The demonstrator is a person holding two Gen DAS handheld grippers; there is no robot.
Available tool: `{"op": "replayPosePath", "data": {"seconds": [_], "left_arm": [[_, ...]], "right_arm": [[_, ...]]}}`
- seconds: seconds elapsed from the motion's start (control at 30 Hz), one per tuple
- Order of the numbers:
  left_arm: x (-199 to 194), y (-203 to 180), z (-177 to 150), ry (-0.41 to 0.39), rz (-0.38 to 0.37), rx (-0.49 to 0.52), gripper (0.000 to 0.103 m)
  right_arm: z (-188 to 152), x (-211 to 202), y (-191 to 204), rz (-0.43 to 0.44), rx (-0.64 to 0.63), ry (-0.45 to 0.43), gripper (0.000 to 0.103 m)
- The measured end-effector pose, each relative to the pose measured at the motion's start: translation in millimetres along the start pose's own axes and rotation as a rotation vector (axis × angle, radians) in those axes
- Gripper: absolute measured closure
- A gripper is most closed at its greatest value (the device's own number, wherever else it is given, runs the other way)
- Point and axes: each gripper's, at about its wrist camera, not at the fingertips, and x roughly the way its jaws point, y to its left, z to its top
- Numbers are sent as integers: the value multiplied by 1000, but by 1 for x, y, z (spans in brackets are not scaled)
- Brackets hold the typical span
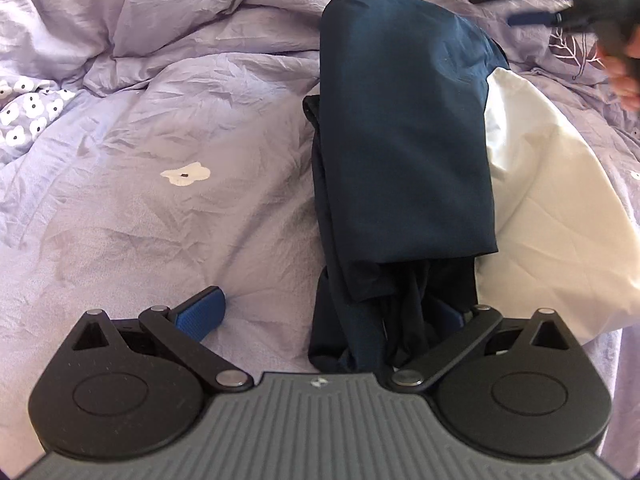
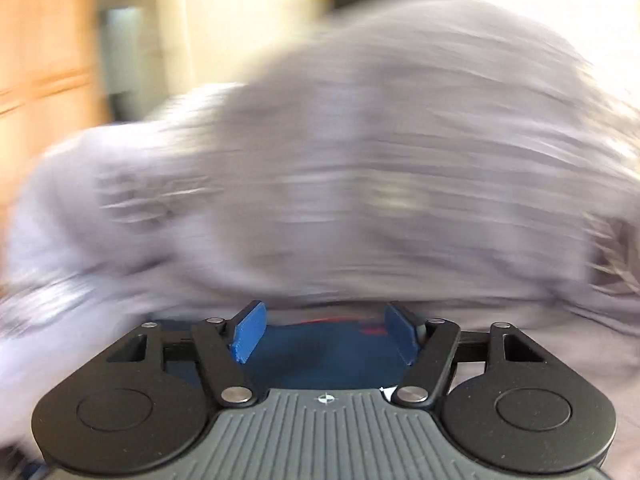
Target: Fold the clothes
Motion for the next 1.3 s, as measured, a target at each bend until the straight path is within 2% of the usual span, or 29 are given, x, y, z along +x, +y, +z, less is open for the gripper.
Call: {"op": "replayPosePath", "data": {"seconds": [0.07, 0.1, 0.13, 0.17, 0.23, 0.27, 0.3, 0.37, 0.4, 0.47, 0.53, 0.6, 0.63, 0.73, 0.77, 0.8, 0.9, 1.0, 1.07, 1.17, 1.2, 1.3], "left_arm": [[0, 0, 0, -1, 0, 1, 0], [0, 0, 0, -1, -1, 1, 0], [0, 0, 0, -3, -3, 1, 0], [0, 0, 0, -6, -6, -2, 0], [-1, 2, 0, -10, -8, -17, 0], [-2, 4, 1, -8, -12, -28, 0], [-5, 6, 2, -4, -19, -42, 0], [-9, 9, 4, 0, -32, -71, 0], [-12, 11, 6, -4, -38, -86, 0], [-15, 14, 7, -11, -36, -102, 0], [-15, 16, 8, -9, -35, -114, 0], [-14, 17, 7, -5, -39, -128, 0], [-14, 18, 7, -5, -40, -132, 0], [-15, 21, 8, -4, -56, -156, 0], [-17, 23, 8, -4, -69, -171, 0], [-19, 24, 8, -5, -73, -191, 0], [-31, 23, 11, -24, -23, -218, 0], [-53, 12, 19, -96, 35, -178, 0], [-61, 1, 24, -100, 67, -128, 0], [-67, -15, 24, -49, 41, -96, 0], [-70, -20, 22, -36, 30, -93, 0], [-77, -41, 11, -17, 23, -47, 0]], "right_arm": [[-4, 14, 41, 121, -135, 98, 63], [-8, 25, 59, 156, -198, 149, 80], [-14, 45, 73, 123, -254, 182, 84], [-19, 65, 85, 90, -302, 215, 84], [-23, 112, 87, 6, -271, 297, 85], [-19, 123, 86, -11, -222, 308, 85], [-12, 122, 85, -11, -168, 298, 84], [3, 99, 82, 41, -74, 248, 72], [7, 80, 81, 89, -58, 199, 59], [12, 34, 74, 139, -72, 96, 49], [5, -7, 71, 139, -86, 70, 49], [-17, -42, 60, 142, -72, 98, 49], [-32, -54, 55, 125, -83, 140, 49], [-97, -70, 44, -4, -191, 335, 50], [-111, -81, 46, -32, -241, 348, 50], [-114, -93, 47, -40, -259, 343, 50], [-105, -125, 45, 5, -162, 298, 48], [-104, -137, 40, 11, -126, 246, 41], [-118, -123, 39, -32, -176, 292, 37], [-154, -93, 34, -92, -151, 489, 37], [-157, -100, 36, -98, -138, 444, 36], [-160, -128, 42, -69, -77, 342, 17]]}}
